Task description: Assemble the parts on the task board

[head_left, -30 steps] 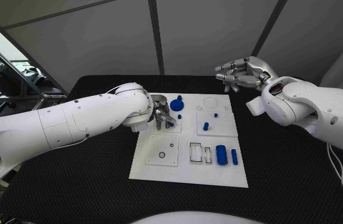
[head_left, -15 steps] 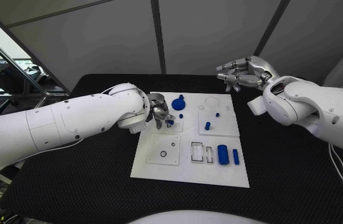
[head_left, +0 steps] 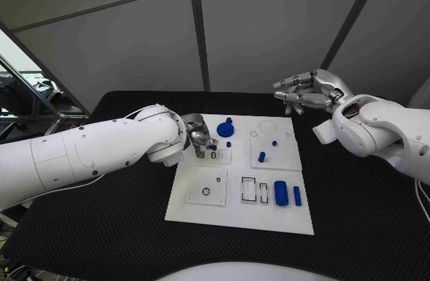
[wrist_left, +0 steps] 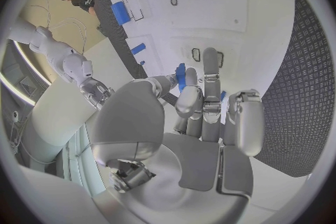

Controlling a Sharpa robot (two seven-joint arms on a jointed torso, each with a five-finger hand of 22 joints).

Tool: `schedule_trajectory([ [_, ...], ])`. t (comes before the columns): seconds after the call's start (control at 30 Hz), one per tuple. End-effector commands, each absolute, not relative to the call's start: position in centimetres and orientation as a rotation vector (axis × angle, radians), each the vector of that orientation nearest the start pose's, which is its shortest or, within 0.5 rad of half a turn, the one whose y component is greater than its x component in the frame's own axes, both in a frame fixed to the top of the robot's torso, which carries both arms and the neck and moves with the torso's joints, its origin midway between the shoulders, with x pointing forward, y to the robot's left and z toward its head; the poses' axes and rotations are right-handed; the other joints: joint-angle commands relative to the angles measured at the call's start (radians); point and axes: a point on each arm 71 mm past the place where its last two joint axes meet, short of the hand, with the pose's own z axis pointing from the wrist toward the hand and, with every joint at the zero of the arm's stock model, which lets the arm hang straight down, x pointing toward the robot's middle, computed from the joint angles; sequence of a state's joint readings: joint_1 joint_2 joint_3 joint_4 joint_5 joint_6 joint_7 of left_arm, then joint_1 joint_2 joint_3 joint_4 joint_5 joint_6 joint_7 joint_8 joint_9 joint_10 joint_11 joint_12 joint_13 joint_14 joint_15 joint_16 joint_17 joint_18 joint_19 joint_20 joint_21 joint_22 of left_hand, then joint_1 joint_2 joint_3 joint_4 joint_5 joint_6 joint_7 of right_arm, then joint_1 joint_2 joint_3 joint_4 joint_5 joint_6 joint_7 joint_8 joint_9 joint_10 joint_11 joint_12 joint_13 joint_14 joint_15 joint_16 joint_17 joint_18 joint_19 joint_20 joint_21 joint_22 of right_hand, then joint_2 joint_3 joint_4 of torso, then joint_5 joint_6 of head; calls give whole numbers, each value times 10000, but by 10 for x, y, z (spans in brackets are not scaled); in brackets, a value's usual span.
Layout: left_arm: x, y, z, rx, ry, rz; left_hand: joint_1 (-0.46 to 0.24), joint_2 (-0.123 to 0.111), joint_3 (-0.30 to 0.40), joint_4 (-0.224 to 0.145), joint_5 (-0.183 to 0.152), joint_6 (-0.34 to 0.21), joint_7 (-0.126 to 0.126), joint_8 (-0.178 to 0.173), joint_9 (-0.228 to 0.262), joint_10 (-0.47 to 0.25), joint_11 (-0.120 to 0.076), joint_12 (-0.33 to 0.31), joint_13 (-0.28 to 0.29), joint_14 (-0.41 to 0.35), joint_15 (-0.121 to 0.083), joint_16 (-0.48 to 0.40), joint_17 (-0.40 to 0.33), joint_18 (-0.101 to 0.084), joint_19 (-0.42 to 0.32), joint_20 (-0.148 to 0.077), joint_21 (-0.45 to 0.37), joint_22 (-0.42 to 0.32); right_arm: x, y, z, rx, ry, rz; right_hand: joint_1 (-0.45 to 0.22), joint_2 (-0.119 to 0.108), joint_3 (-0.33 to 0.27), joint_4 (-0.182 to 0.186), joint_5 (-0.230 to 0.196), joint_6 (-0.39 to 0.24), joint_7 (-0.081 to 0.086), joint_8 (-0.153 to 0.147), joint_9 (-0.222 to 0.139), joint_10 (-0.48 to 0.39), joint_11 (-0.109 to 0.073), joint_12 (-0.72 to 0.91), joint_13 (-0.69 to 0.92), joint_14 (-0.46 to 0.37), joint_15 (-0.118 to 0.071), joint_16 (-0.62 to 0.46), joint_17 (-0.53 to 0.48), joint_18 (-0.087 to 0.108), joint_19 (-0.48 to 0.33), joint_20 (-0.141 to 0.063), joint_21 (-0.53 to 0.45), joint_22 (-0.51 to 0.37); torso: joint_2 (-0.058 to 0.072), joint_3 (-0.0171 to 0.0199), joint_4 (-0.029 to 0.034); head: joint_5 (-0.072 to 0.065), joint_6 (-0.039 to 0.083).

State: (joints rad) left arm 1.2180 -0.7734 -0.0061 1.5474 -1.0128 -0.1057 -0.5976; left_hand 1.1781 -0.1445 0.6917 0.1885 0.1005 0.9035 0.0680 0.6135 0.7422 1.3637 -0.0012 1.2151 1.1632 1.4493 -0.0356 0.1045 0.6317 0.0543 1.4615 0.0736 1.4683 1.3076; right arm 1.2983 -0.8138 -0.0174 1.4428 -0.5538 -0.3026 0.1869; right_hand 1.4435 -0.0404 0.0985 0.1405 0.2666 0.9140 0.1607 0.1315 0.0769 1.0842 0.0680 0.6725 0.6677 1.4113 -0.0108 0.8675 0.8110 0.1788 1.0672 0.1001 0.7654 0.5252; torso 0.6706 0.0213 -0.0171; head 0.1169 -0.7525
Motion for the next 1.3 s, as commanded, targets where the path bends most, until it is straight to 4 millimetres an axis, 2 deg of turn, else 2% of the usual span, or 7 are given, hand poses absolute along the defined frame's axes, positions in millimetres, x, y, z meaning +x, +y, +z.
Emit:
schedule_trajectory([
  [0.03, 487, 183, -197, -3919, 20979, -4455, -118, -4, 1502, -1428, 4, -82, -16, 49, 29, 113, -6, 107, 101, 88, -2, -57, 11, -168, 100, -2, 81, 1272, 519, -209, -127, 5277, 15536, 12533, 35, -33, 53, -25, 64, -60, 10, 12, -10, -45, 5, -35, -9, 43, 6, -24, 9, 50, 74, -15, -35, -15, 14, 8, -1, 8, -4],
  [0.2, 488, 181, -202, -3822, 21111, -4244, -235, 11, 1570, -1506, -2, -99, -20, 74, 75, 298, -9, 476, 479, 95, -5, -68, 23, -184, 152, -4, 123, 1340, 519, -208, -127, 5201, 15544, 12523, 35, -33, 53, -25, 64, -60, 10, 12, -10, -45, 5, -35, -9, 43, 6, -24, 9, 50, 74, -15, -35, -15, 19, 5, -16, 39, -29],
  [0.4, 487, 180, -207, -3725, 21336, -4090, -372, 38, 1631, -1604, -11, -114, -20, 95, 124, 456, -8, 841, 840, 102, -5, -84, 38, -184, 158, -7, 121, 1349, 519, -208, -127, 5165, 15552, 12517, 38, -32, 56, -26, 68, -61, 11, 15, -9, -44, 5, -35, -13, 44, 6, -44, -4, 51, 78, -16, -42, -20, 6, 6, 2, 36, -26],
  [0.73, 486, 178, -212, -3429, 21530, -3815, -619, 112, 1655, -1815, -24, -110, -16, 99, 185, 1078, 5, 2096, 2227, 124, -2, -122, 78, -215, 251, -5, 189, 1480, 519, -207, -127, 5118, 15565, 12537, 38, -32, 56, -26, 68, -61, 11, 15, -9, -44, 5, -35, -13, 44, 6, -44, -4, 51, 78, -16, -42, -20, 15, 0, -3, 71, -50],
  [0.93, 486, 176, -213, -3354, 21509, -3757, -707, 179, 1613, -1862, -40, -102, -12, 84, 192, 1385, 16, 2616, 2851, 131, 3, -139, 95, -235, 307, -3, 234, 1557, 518, -206, -127, 5103, 15575, 12545, 38, -32, 56, -26, 68, -61, 11, 15, -9, -44, 5, -35, -13, 44, 6, -44, -4, 51, 78, -16, -42, -20, 21, -1, -10, 66, -39],
  [1.17, 485, 175, -214, -3203, 21594, -3615, -807, 356, 1504, -1899, -350, -77, 0, 76, 221, 2060, 45, 3544, 4059, 146, 17, -170, 129, -281, 433, 8, 345, 1733, 518, -206, -127, 5104, 15585, 12543, 31, -24, 61, -18, 79, -60, 12, 21, -8, -41, 7, -33, -20, 51, 6, -49, 3, 51, 86, -16, -51, -26, 21, 0, -3, 56, -73],
  [1.3, 484, 175, -214, -3089, 21607, -3531, -841, 416, 1440, -1901, -462, -63, 0, 94, 253, 2071, 52, 3557, 4076, 151, 20, -182, 143, -295, 472, 12, 378, 1787, 518, -207, -127, 5107, 15585, 12536, 31, -24, 61, -18, 79, -60, 12, 21, -8, -41, 7, -33, -20, 51, 6, -49, 3, 51, 86, -16, -51, -26, 18, -3, 7, 54, -79],
])
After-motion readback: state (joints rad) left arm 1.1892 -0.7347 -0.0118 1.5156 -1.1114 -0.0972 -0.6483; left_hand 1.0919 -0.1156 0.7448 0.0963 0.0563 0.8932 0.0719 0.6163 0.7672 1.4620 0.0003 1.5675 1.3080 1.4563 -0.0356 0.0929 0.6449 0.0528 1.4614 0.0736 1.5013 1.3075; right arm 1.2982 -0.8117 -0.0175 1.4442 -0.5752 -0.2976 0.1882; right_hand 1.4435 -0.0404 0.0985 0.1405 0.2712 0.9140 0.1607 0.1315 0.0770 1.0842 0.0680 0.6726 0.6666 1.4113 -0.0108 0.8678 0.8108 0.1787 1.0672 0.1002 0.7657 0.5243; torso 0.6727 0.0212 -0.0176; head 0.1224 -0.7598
